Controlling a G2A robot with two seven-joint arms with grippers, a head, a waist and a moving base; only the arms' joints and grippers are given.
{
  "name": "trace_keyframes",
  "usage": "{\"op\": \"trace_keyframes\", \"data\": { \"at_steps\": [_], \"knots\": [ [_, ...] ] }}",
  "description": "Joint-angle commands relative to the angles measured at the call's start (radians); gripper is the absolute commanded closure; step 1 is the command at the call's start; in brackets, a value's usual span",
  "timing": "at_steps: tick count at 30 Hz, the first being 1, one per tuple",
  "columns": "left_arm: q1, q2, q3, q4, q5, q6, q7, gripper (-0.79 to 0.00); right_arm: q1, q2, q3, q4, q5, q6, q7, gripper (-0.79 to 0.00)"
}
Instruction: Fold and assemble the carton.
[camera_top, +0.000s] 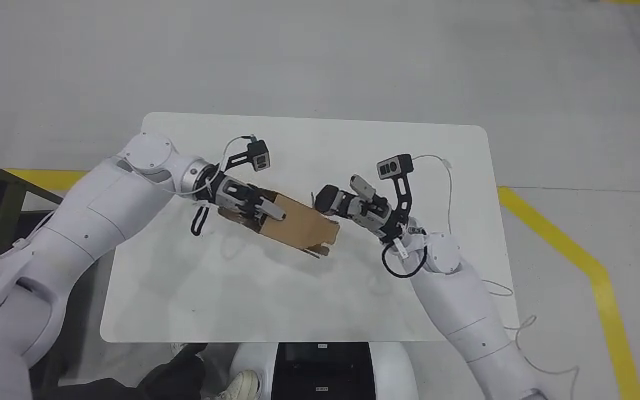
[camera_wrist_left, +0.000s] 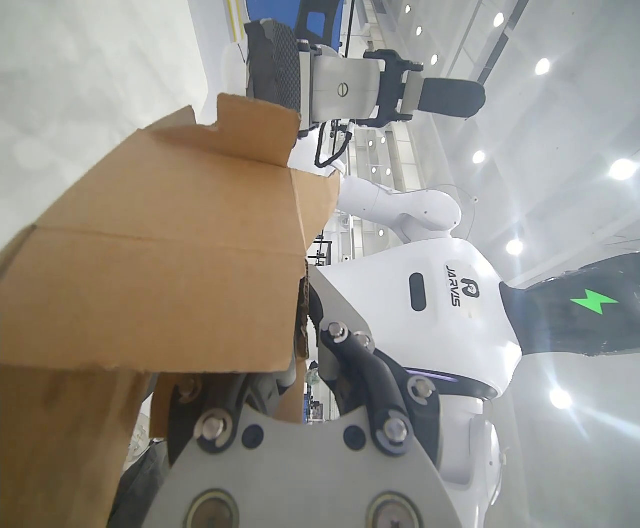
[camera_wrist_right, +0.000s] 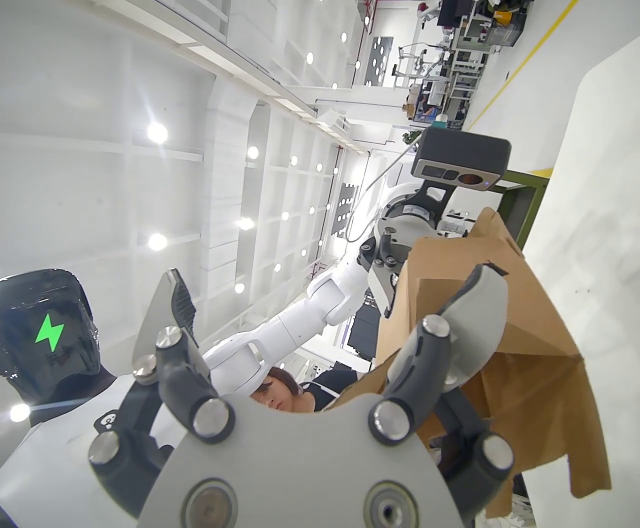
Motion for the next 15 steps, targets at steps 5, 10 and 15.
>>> {"op": "trace_keyframes", "data": {
  "at_steps": [5, 10, 15],
  "knots": [
    [-0.011, 0.002, 0.013, 0.008, -0.029, -0.006, 0.000, 0.000, 0.006, -0.002, -0.012, 0.008, 0.025, 0.010, 0.033, -0.785],
    [-0.017, 0.002, 0.018, 0.013, -0.035, -0.006, 0.000, 0.000, 0.005, -0.003, -0.019, 0.009, 0.049, 0.026, 0.057, -0.785],
    [-0.019, 0.001, 0.018, 0.015, -0.041, -0.006, 0.000, 0.000, 0.010, -0.007, -0.028, 0.019, 0.082, 0.041, 0.079, -0.785]
  ]
}}
